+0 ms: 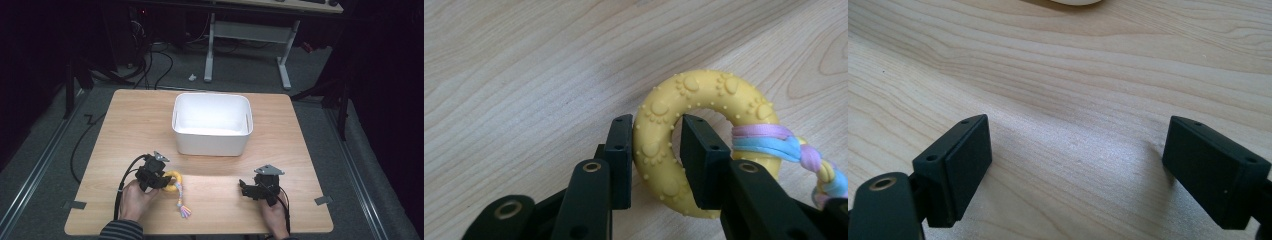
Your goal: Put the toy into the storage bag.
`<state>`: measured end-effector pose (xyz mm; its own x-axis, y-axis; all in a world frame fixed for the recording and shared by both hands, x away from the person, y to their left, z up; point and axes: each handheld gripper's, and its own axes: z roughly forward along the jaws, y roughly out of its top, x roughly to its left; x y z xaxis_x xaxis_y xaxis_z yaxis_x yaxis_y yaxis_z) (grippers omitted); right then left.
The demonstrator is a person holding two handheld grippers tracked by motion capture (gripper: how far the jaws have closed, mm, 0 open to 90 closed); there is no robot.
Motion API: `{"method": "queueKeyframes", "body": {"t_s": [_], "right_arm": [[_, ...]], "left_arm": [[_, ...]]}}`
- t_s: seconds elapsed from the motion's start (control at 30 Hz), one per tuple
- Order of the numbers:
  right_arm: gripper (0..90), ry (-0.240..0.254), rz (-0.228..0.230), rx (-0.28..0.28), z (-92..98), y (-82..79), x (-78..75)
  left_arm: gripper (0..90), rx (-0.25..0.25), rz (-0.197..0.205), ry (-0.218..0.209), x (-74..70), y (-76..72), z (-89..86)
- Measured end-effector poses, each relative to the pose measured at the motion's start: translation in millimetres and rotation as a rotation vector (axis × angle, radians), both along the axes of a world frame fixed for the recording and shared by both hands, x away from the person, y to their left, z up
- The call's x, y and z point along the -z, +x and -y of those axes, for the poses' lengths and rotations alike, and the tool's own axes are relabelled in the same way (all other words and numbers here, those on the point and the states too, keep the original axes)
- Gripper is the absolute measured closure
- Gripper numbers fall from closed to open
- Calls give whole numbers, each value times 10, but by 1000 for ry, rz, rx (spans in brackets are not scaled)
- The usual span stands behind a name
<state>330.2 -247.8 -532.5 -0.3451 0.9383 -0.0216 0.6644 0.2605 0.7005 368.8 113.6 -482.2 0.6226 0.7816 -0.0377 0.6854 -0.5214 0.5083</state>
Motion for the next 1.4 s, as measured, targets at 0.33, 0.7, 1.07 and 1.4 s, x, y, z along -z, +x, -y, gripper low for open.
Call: {"method": "queueKeyframes", "body": {"t_s": [0.33, 0.7, 1.07, 1.4], "right_arm": [[123, 1, -1, -3, 0, -2, 0], [123, 2, -2, -2, -2, -3, 0], [123, 3, -2, -1, -3, -4, 0], [123, 2, -1, -2, -3, -5, 1]], "left_arm": [[670, -2, 17, -38, -187, -13, -34], [670, 22, 37, -17, -333, -15, 33], [671, 39, 63, -48, -530, -29, 64], [671, 49, 87, -68, -780, 15, 73]]}}
